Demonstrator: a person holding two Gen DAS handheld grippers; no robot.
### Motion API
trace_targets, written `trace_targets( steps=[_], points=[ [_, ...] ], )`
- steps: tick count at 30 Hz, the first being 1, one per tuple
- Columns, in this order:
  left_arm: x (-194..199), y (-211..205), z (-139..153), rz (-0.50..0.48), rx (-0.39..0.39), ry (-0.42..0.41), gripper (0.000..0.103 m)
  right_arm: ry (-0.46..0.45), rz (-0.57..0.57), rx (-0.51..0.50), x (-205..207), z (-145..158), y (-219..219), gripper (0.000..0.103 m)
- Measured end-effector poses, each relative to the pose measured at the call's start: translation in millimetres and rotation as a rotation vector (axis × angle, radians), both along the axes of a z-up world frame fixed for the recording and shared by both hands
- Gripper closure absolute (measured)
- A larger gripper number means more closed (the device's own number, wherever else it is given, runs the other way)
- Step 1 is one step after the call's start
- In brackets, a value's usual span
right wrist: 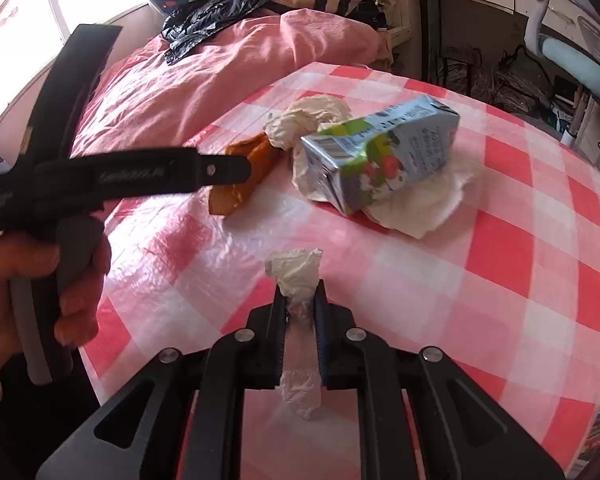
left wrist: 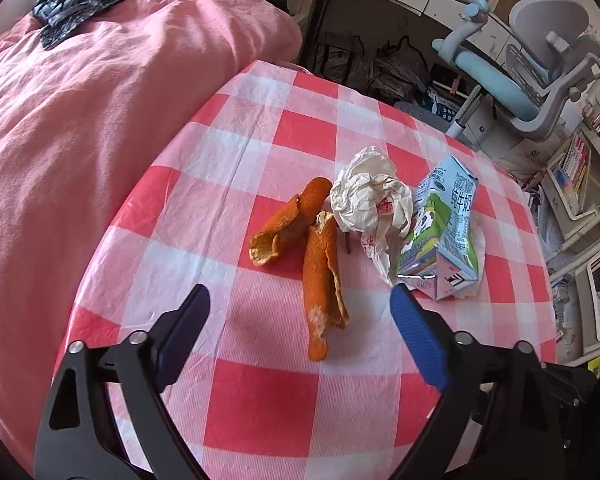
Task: Collect trash
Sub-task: 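Close the left gripper on an orange peel while the right gripper holds the tissue, then hold the orange peel and white tissue raised above the table with both grippers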
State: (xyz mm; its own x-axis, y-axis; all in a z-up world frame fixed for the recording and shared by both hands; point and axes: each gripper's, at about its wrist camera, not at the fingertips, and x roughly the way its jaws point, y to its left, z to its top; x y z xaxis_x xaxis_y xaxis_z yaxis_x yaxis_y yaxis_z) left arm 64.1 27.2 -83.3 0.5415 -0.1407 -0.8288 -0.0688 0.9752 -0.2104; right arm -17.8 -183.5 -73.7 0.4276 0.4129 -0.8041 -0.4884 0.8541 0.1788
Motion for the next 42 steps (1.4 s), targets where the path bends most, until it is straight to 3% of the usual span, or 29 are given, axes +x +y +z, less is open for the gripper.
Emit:
trace_targets(
  steps=[1, 3, 6, 7, 16, 24, 27, 30, 33, 36, 39, 42],
  points=[
    [5, -3, -3, -0.008, 0.000, 0.010, 0.036, 0.005, -0.002, -0.013, -1, -2, -6, 0.089],
    [13, -7, -8, -0.010, 0.009, 0.013, 0.044, 0.021, -0.006, -0.034, -1, -7, -13, 0.086],
    [15, -12, -9, -0.036, 0.035, 0.013, 0.081, 0.026, -0.004, -0.030, 1, -12, -16, 0.086],
    [14, -11, -9, -0.043, 0.015, 0.022, 0.085, 0.023, 0.001, -0.036, 1, -11, -15, 0.086],
    [-35, 6, 3, -0.047, -0.107, 0.023, 0.086, -0.013, 0.006, -0.032, -18, 4, -12, 0.088],
    [-76, -5, -2, -0.089, -0.144, 0.055, 0.086, -0.036, -0.026, -0.072, -54, 10, -22, 0.088],
    [-85, -14, -4, -0.106, -0.116, 0.058, 0.083, -0.033, -0.040, -0.087, -61, 6, -27, 0.088],
    [-89, -21, -6, -0.103, -0.075, 0.052, 0.071, -0.027, -0.054, -0.096, -62, 1, -29, 0.088],
    [-88, -24, -7, -0.099, -0.054, 0.040, 0.067, -0.020, -0.064, -0.111, -61, -4, -30, 0.088],
    [-88, -29, -5, -0.118, -0.034, 0.030, 0.068, -0.014, -0.068, -0.121, -63, -10, -31, 0.082],
    [-88, -34, -3, -0.146, -0.030, 0.015, 0.085, -0.021, -0.073, -0.113, -63, -10, -32, 0.081],
    [-89, -40, 1, -0.159, -0.019, -0.007, 0.086, -0.033, -0.069, -0.118, -63, -11, -31, 0.081]
  ],
)
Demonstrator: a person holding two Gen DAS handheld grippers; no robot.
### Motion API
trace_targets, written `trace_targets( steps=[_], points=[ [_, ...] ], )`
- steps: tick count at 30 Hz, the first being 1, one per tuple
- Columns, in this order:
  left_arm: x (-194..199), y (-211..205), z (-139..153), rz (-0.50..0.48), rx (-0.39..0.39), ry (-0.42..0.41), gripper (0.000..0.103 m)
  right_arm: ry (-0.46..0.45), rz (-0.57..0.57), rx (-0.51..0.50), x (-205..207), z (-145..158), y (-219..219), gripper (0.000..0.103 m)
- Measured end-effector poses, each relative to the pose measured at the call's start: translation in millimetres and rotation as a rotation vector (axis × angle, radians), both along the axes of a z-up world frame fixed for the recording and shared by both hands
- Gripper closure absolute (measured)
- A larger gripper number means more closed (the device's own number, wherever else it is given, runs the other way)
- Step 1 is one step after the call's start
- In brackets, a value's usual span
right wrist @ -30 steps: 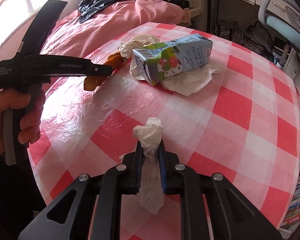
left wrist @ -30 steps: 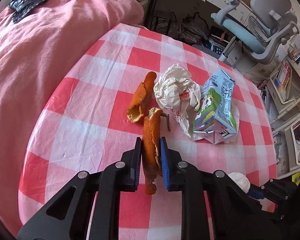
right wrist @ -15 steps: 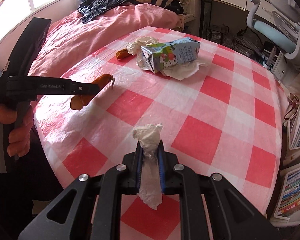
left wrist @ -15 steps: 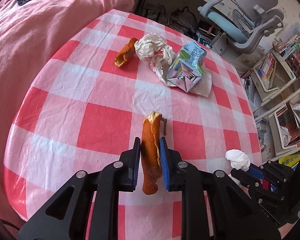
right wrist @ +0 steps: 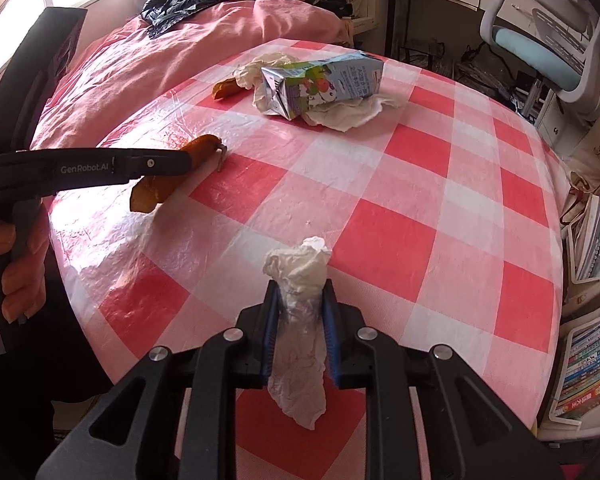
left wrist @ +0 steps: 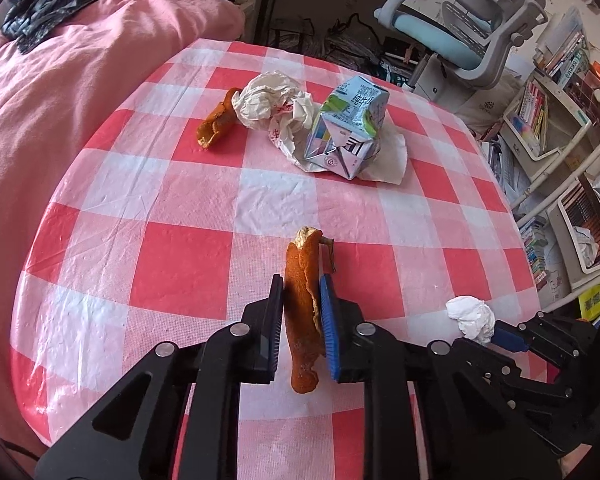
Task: Collect trash
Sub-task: 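Hold the orange peel and white tissue raised above the table with both grippers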
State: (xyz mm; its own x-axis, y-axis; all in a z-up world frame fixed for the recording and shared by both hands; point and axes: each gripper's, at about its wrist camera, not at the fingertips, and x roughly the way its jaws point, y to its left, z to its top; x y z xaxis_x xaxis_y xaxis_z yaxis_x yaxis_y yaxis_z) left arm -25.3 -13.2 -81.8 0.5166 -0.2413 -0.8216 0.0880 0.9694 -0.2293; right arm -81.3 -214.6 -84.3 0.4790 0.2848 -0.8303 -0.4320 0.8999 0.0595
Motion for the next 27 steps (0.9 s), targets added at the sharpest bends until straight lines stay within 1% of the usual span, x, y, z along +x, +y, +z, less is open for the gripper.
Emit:
trace_targets(
  steps=[4, 8, 11, 15, 19, 21, 23, 25, 27],
  points=[
    [0, -4, 4, -0.008, -0.016, -0.015, 0.086, -0.012, 0.005, -0.001, -2, 0, 2, 0.081],
    [1, -4, 8, -0.011, -0.034, -0.028, 0.086, -0.009, -0.003, 0.022, -1, 2, -1, 0.084],
    [0, -4, 11, -0.012, -0.048, -0.036, 0.086, -0.014, -0.007, 0.037, -1, 9, -4, 0.084],
    [0, -6, 15, -0.018, -0.065, -0.044, 0.086, -0.019, 0.001, 0.029, 0, 21, -8, 0.084],
    [-1, -14, 16, -0.031, -0.068, -0.047, 0.086, -0.024, 0.057, -0.051, -5, 30, -11, 0.084],
    [-2, -18, 16, -0.038, -0.065, -0.047, 0.086, -0.029, 0.064, -0.076, -9, 31, -20, 0.084],
    [-2, -22, 15, -0.042, -0.062, -0.047, 0.086, -0.026, 0.032, -0.047, -10, 29, -35, 0.084],
    [-3, -25, 14, -0.044, -0.059, -0.044, 0.086, 0.000, -0.016, 0.011, -7, 24, -49, 0.084],
    [-2, -28, 13, -0.045, -0.058, -0.042, 0.086, -0.015, -0.024, 0.021, -6, 27, -52, 0.084]
  ],
)
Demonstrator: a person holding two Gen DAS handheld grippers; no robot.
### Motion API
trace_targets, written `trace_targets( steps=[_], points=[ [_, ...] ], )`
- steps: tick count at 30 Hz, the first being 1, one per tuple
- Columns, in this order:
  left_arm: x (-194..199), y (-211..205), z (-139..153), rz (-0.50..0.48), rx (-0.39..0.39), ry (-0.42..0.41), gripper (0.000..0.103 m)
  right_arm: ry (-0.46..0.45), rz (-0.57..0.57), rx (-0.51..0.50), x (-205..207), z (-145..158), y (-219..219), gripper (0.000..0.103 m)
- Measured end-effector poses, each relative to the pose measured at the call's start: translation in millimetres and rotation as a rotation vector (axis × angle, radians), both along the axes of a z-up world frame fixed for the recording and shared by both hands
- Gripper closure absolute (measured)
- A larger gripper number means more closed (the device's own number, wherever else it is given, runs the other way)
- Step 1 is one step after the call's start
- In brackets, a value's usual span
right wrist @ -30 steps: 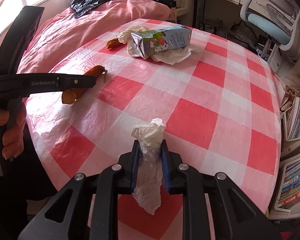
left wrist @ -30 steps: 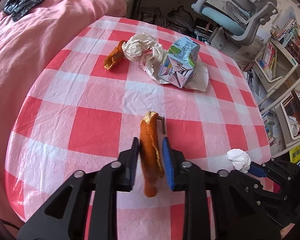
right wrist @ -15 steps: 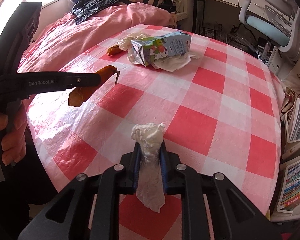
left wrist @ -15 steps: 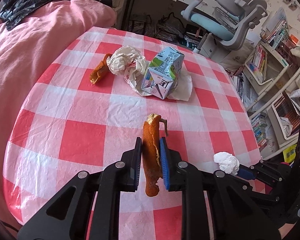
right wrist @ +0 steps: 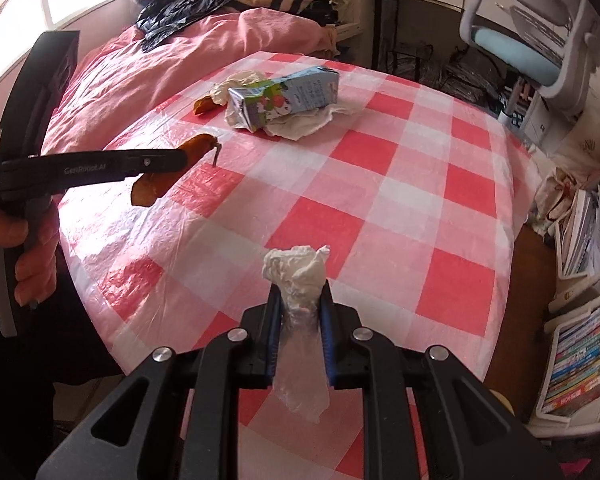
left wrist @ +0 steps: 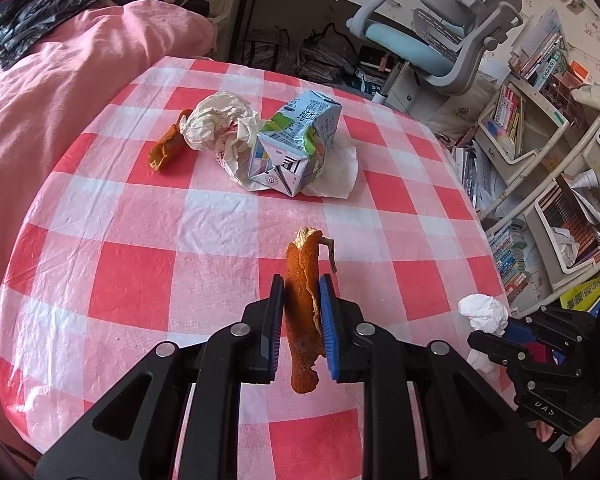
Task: Collect trash
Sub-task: 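Hold the orange peel and white tissue raised above the table with both grippers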
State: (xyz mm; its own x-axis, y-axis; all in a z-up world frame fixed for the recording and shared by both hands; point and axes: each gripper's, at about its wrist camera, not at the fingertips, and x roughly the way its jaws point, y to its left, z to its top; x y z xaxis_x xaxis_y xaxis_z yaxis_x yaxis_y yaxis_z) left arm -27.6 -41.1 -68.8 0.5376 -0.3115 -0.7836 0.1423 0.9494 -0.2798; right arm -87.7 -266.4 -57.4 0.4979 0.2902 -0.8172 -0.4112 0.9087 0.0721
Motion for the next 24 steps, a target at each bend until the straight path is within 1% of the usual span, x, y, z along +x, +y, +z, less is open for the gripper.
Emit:
trace_targets(
  steps=[2, 5, 24],
  points=[
    [0, -3, -1, -0.003, 0.002, 0.001, 0.086, -0.013, 0.001, 0.012, -2, 4, 0, 0.085],
    [-1, -7, -2, -0.009, 0.008, 0.001, 0.086, -0.016, 0.008, 0.000, -2, 4, 4, 0.084],
    [-2, -1, 1, -0.003, -0.016, -0.003, 0.086, 0.001, 0.030, -0.030, 0, -6, 15, 0.084]
  ],
)
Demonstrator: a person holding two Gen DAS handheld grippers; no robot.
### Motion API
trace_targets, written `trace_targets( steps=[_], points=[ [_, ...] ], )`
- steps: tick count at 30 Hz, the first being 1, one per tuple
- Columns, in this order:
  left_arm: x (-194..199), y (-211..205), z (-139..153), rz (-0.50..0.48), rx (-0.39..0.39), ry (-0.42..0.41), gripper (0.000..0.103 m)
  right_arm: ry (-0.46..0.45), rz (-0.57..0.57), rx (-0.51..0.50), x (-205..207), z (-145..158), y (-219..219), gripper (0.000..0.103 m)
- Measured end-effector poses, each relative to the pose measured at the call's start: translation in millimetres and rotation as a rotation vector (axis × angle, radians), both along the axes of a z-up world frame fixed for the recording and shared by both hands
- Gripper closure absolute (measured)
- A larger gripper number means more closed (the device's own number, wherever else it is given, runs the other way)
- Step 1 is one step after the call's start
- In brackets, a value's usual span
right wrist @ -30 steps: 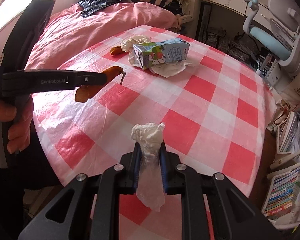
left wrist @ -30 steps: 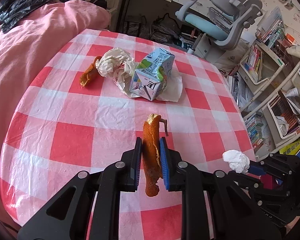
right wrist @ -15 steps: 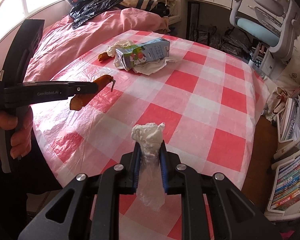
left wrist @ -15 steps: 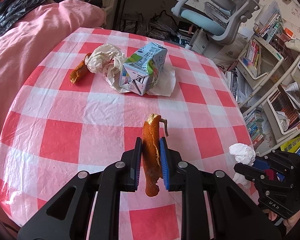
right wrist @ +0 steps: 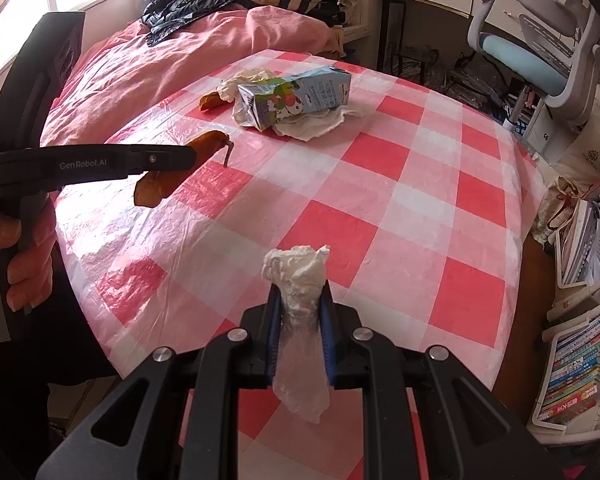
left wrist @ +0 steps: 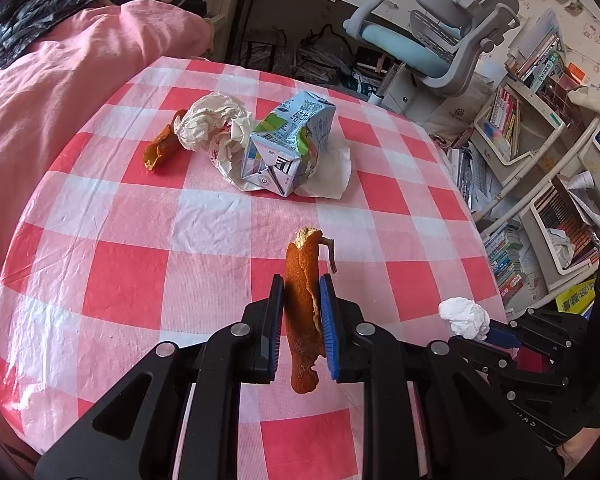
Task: Collect trash
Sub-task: 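Hold the orange peel and white tissue raised above the table with both grippers, then carry peel and tissue over the yellow wastebasket with both grippers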
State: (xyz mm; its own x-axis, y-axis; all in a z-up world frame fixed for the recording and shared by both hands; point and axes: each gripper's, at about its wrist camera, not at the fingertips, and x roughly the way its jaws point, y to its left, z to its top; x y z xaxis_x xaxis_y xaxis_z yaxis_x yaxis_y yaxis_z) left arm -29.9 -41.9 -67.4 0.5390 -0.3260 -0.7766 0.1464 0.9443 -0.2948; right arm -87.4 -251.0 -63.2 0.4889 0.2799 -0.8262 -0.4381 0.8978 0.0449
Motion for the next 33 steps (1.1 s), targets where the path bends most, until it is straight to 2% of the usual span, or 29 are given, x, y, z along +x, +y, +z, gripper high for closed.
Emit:
trace_targets(
  steps=[33],
  points=[
    [0.0, -4.4, -2.0, -0.006, 0.010, 0.009, 0.086, -0.001, 0.017, -0.011, -1.6, -1.5, 6.4, 0.084]
  ],
)
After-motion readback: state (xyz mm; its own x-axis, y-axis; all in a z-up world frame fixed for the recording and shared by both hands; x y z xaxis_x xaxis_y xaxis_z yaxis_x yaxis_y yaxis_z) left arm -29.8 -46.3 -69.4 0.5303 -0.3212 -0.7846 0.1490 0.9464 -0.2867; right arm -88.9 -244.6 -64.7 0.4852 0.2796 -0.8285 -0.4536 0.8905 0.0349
